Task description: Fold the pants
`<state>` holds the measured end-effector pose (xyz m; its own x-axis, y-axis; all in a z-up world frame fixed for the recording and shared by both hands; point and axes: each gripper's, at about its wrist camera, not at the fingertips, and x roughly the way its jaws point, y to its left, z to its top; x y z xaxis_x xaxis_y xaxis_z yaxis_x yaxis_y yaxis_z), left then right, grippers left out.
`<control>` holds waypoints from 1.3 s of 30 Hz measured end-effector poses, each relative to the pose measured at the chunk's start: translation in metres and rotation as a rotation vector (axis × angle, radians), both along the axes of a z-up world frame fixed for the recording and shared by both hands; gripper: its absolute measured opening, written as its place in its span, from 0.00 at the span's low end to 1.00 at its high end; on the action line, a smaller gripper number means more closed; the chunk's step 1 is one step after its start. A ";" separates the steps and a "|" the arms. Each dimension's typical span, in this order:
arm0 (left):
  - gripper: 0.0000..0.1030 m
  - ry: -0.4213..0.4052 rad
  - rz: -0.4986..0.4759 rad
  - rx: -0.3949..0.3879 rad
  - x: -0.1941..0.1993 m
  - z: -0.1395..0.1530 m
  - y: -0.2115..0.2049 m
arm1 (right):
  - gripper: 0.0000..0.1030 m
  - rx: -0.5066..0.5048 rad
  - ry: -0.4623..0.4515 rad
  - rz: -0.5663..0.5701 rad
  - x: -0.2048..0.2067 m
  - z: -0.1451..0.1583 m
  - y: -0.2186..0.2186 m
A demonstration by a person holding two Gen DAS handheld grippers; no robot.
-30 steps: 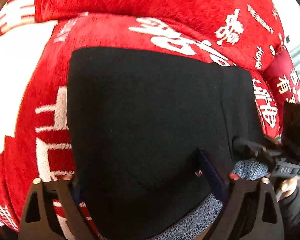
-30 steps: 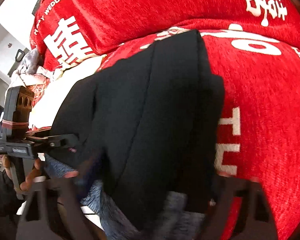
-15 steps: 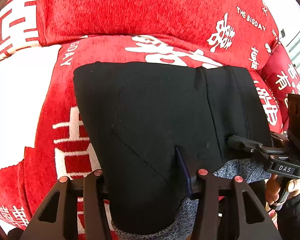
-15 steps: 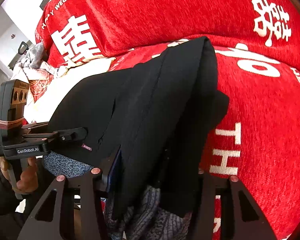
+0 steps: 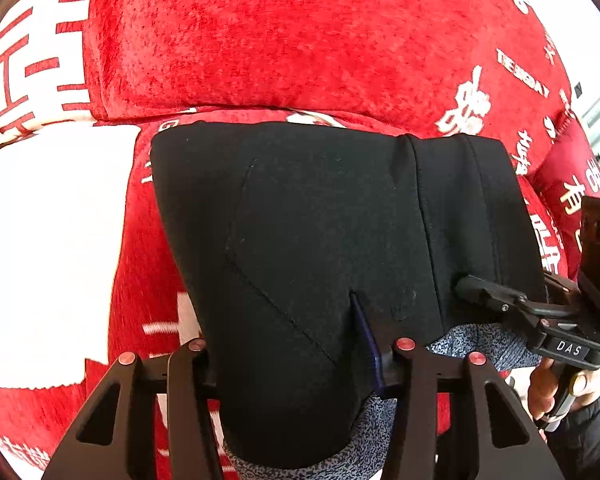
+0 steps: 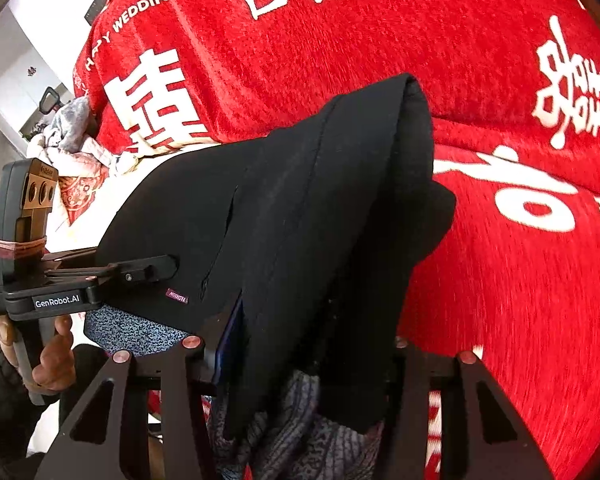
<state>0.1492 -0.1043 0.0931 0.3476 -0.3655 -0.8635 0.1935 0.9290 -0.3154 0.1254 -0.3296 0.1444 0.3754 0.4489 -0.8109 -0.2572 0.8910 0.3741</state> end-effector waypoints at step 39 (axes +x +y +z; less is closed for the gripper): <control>0.66 -0.038 -0.005 0.047 0.001 -0.004 0.017 | 0.77 -0.044 -0.125 0.083 0.010 0.021 0.002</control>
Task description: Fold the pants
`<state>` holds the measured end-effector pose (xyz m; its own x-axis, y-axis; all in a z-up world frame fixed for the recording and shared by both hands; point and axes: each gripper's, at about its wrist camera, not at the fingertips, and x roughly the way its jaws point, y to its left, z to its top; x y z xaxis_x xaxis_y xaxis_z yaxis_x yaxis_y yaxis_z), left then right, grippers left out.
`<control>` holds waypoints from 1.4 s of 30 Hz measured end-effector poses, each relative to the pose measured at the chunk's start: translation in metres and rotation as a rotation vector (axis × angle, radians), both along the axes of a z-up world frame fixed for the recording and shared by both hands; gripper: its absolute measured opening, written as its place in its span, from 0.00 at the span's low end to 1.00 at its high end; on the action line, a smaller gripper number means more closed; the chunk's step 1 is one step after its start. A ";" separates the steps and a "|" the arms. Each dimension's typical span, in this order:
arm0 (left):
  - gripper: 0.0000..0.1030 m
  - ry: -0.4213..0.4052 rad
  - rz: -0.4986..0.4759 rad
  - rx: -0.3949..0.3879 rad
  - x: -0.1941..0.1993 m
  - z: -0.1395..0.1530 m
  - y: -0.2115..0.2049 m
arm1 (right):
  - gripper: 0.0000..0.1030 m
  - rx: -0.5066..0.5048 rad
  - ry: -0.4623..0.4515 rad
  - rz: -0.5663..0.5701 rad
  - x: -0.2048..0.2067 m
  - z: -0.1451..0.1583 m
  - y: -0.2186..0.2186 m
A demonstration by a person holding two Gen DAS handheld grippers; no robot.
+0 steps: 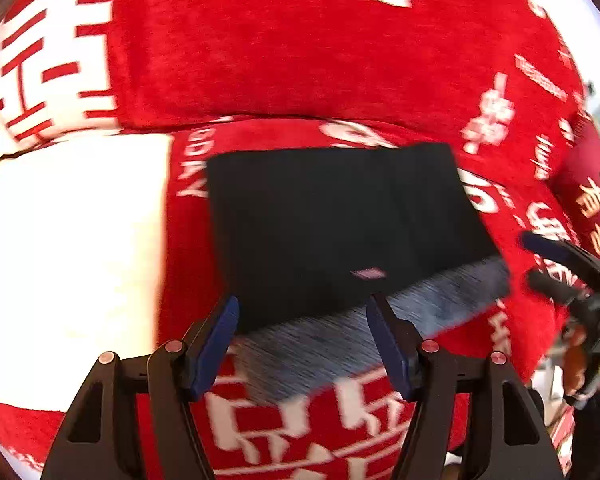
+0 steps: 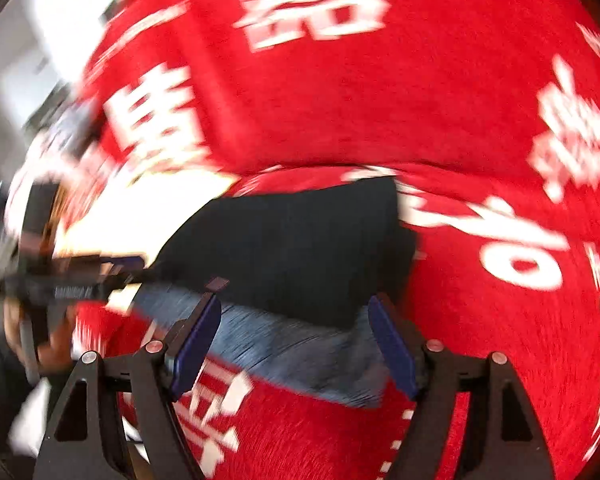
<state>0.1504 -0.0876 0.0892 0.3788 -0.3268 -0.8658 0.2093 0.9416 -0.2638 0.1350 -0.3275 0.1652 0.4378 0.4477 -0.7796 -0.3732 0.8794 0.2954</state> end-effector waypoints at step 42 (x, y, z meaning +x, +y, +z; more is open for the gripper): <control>0.74 0.151 0.082 0.061 0.134 -0.049 -0.018 | 0.81 -0.137 0.022 0.149 0.141 -0.055 0.046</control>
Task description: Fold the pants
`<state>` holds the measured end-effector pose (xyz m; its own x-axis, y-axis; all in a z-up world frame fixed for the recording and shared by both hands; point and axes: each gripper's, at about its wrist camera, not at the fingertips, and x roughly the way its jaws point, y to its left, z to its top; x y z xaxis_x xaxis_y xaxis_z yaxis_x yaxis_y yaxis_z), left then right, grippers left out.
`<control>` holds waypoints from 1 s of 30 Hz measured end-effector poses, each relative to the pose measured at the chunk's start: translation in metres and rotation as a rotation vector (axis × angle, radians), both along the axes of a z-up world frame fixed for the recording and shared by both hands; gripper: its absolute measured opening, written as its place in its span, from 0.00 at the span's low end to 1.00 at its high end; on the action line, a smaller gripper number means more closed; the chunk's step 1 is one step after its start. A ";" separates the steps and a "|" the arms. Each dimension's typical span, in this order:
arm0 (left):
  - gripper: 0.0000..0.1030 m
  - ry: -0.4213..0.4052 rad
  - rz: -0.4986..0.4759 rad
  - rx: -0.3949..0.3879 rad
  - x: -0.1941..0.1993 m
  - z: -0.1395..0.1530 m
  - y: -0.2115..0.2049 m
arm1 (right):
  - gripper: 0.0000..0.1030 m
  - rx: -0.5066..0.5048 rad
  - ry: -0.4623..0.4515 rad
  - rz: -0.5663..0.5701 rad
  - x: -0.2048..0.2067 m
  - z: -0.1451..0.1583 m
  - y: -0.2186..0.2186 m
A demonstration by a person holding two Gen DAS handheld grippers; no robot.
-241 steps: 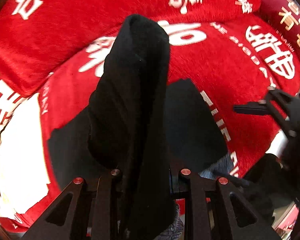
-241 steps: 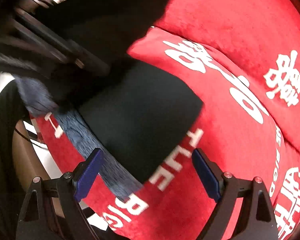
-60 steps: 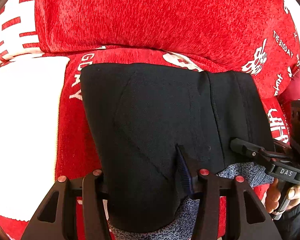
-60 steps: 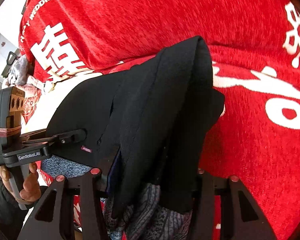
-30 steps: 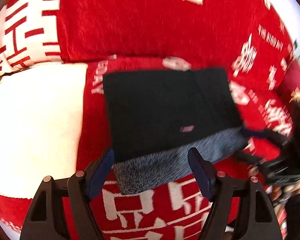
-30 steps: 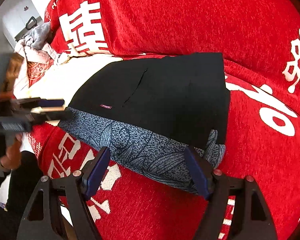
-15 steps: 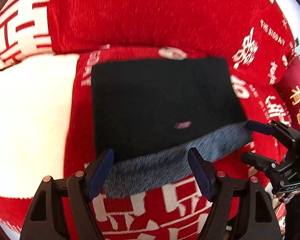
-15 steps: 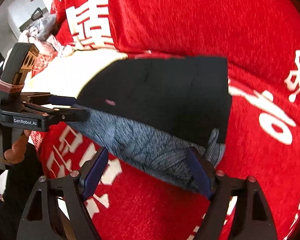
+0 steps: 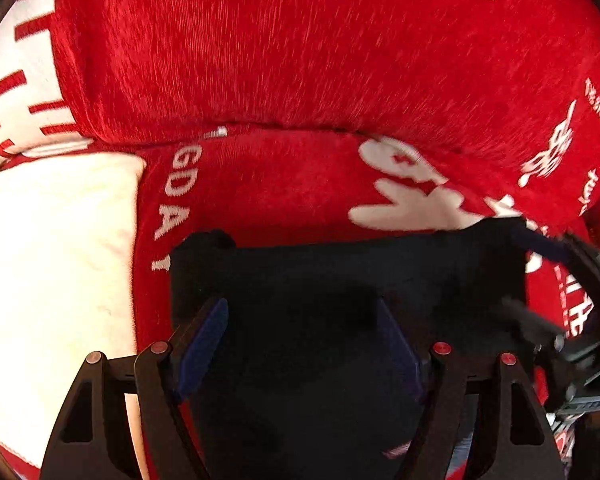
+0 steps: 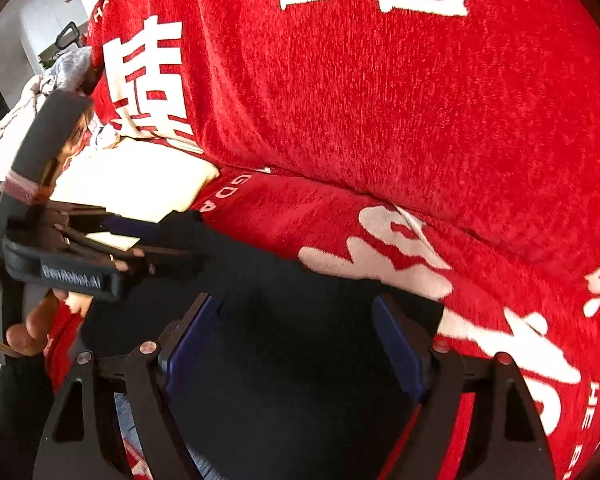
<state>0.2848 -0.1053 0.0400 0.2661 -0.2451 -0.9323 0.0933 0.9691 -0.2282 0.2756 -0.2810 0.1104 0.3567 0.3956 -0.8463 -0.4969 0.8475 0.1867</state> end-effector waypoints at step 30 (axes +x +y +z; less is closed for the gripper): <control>0.89 -0.138 -0.005 0.184 -0.110 0.021 -0.018 | 0.86 0.021 0.029 0.007 -0.129 0.004 -0.025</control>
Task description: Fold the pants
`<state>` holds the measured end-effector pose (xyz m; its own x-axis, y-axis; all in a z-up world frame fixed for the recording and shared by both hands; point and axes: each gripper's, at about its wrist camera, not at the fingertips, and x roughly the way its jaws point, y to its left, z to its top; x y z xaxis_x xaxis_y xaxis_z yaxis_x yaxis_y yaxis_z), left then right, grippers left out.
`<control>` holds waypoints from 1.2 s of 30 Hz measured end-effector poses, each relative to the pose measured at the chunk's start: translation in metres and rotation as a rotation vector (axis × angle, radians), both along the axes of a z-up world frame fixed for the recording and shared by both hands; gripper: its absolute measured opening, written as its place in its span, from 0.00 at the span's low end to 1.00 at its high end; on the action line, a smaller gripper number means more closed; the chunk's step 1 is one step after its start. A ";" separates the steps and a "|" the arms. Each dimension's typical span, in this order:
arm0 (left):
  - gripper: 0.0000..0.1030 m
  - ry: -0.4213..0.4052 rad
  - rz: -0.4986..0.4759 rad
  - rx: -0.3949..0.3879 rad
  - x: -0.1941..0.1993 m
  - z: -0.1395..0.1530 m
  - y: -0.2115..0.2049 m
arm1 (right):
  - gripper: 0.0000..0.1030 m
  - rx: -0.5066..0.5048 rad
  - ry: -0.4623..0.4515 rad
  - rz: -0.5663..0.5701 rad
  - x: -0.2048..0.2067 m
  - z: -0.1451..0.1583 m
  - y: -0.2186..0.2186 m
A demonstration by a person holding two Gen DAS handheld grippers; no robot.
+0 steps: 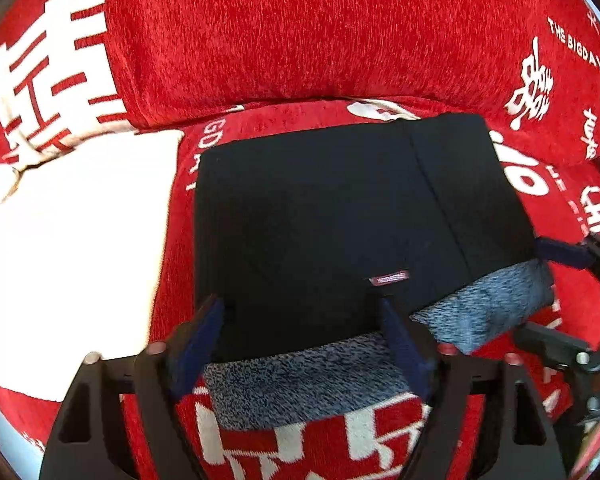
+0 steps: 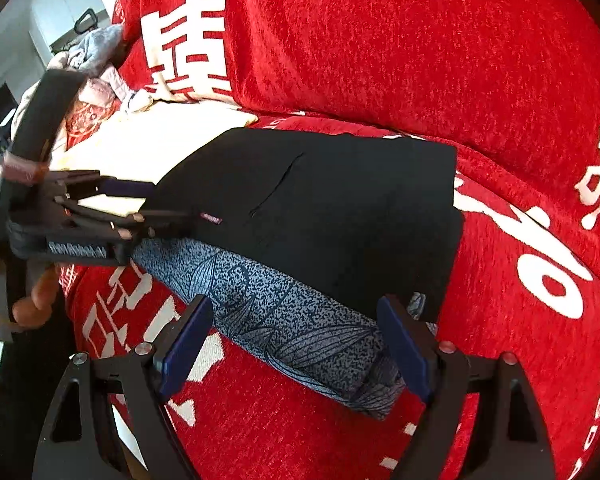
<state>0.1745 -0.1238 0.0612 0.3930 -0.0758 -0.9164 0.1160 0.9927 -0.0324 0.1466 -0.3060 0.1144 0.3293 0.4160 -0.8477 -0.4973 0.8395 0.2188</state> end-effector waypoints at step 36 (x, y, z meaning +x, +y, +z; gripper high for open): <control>0.93 0.037 0.065 -0.078 0.017 0.007 0.019 | 0.90 -0.013 0.035 -0.093 0.113 -0.004 0.025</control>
